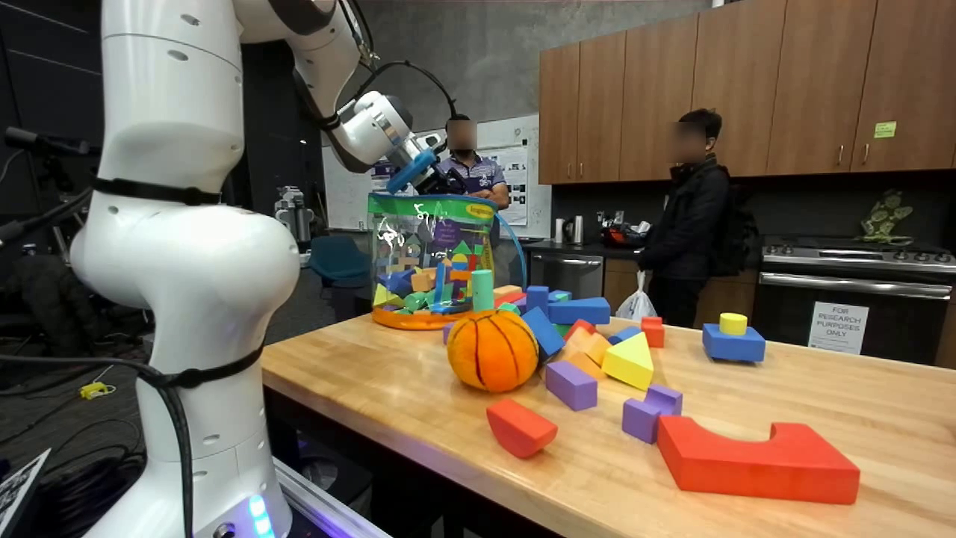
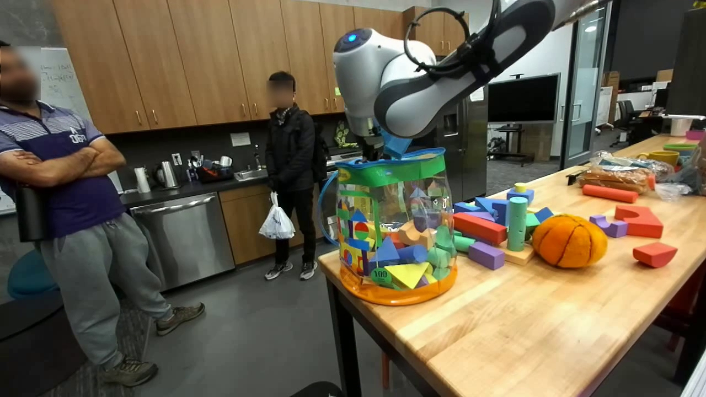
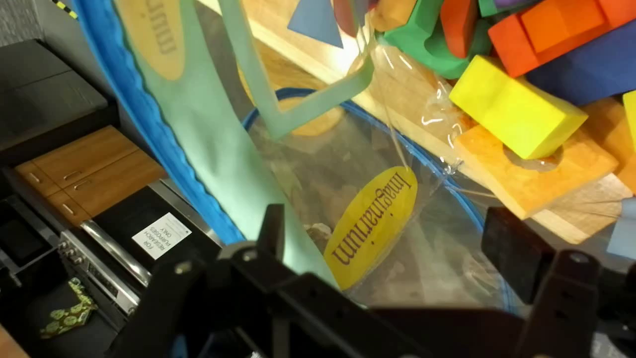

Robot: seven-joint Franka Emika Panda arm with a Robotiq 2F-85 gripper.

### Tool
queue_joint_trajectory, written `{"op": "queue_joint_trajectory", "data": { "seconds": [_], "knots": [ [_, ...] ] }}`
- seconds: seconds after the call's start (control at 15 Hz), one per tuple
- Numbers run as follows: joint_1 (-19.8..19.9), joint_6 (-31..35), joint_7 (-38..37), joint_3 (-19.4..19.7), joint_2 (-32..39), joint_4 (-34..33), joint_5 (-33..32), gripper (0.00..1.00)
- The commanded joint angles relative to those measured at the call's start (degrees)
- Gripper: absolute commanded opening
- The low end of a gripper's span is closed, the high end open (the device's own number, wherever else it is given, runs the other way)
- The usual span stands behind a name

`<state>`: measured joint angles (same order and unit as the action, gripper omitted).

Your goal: Remove a block from the bag

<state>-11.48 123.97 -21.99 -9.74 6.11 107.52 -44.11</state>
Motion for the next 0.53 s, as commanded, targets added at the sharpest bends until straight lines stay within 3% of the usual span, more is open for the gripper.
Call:
{"op": "queue_joint_trajectory", "data": {
  "seconds": [0.0,0.47],
  "knots": [
    [-1.2,-0.8,-3.2,0.3,2.3,-1.4,-4.1,1.0],
    [0.2,-6.3,3.5,0.7,3.2,1.6,6.7,1.0]
  ]
}}
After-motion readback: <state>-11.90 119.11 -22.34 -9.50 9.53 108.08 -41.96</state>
